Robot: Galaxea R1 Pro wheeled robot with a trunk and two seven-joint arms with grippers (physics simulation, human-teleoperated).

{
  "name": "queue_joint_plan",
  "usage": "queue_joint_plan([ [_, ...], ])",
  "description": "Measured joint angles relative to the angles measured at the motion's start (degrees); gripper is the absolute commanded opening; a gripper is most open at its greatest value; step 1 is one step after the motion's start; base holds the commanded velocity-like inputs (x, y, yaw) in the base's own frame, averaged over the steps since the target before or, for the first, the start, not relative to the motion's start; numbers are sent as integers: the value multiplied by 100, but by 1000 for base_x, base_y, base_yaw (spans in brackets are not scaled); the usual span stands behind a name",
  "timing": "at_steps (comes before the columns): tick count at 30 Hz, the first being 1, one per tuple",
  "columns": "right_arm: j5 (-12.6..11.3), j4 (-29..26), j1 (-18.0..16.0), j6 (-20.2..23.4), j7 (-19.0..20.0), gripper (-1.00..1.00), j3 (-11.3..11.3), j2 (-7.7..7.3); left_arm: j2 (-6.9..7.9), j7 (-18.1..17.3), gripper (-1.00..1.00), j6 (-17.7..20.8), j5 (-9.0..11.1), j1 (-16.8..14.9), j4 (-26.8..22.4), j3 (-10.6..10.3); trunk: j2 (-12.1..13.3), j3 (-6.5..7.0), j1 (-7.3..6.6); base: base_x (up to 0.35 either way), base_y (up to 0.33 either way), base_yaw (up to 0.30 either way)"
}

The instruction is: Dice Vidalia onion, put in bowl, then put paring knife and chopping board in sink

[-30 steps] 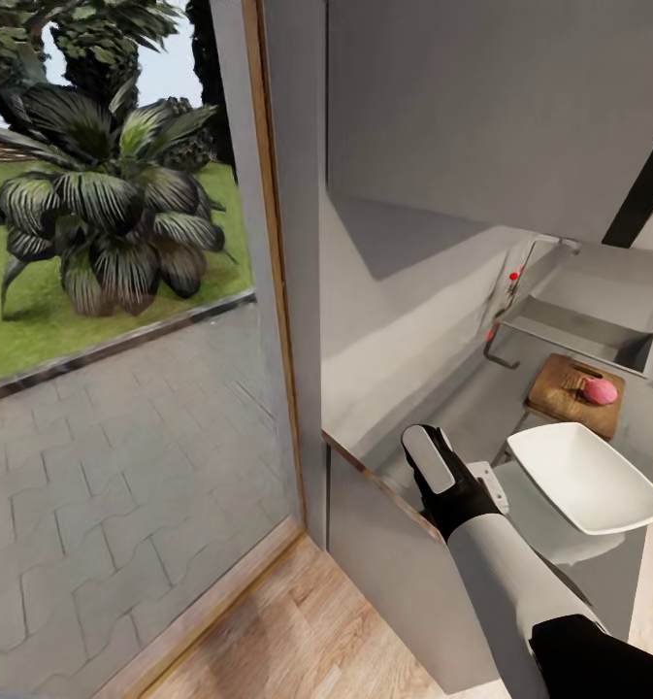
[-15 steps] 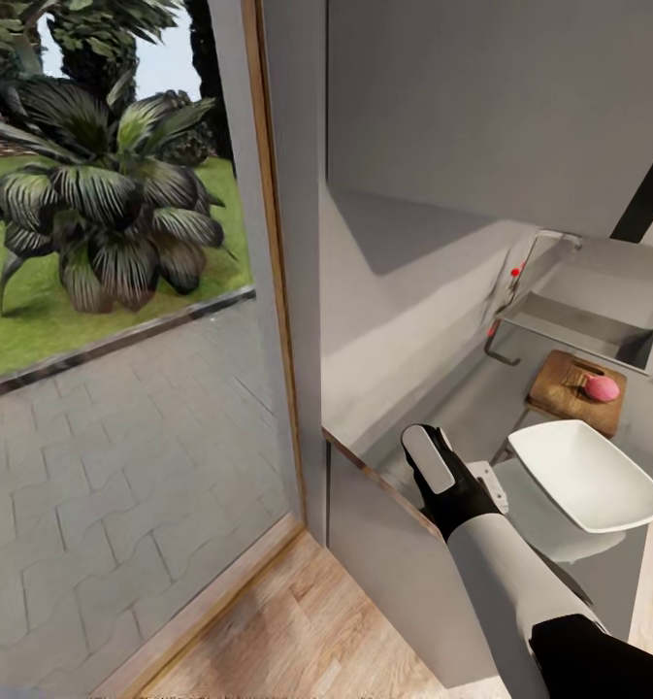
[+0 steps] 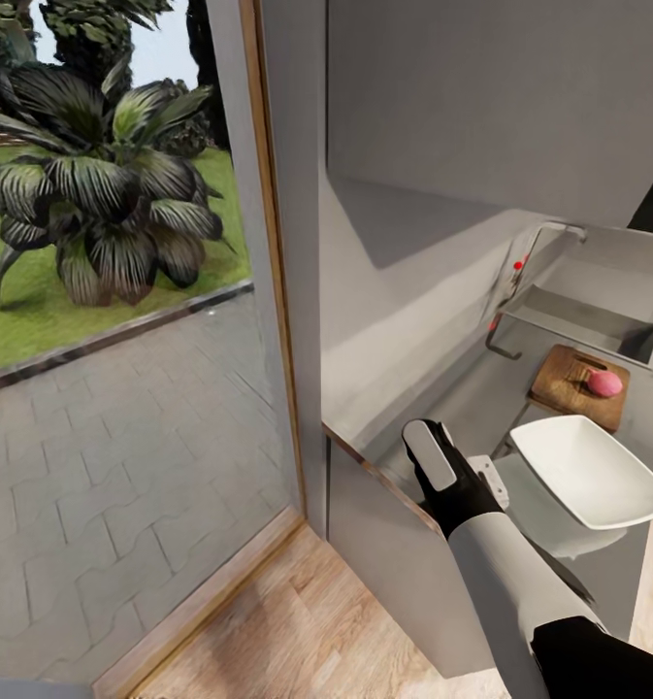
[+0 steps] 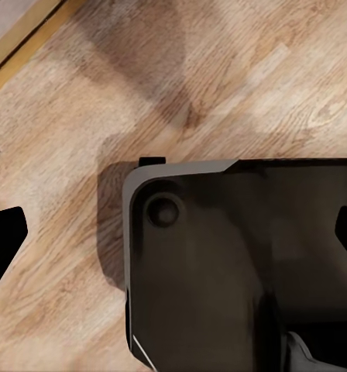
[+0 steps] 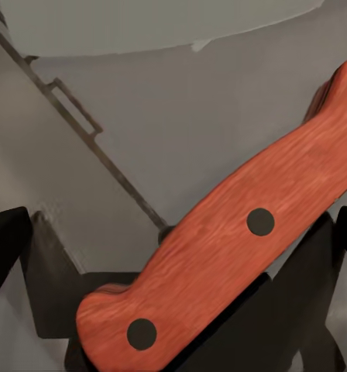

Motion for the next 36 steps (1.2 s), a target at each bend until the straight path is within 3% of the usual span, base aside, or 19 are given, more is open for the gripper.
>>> queue_joint_plan([
  [27,-9,17,0,7,18,100,-2,1,-4,-2,100,0,0,-3,36,-1,2,15,2,0,0,-4],
  [28,-8,17,0,7,18,-100,-2,1,-3,-2,100,0,0,-3,36,-1,2,15,2,0,0,0],
  [36,-18,19,0,22,25,-100,1,-1,-2,-2,100,0,0,0,35,0,1,15,1,0,0,0],
])
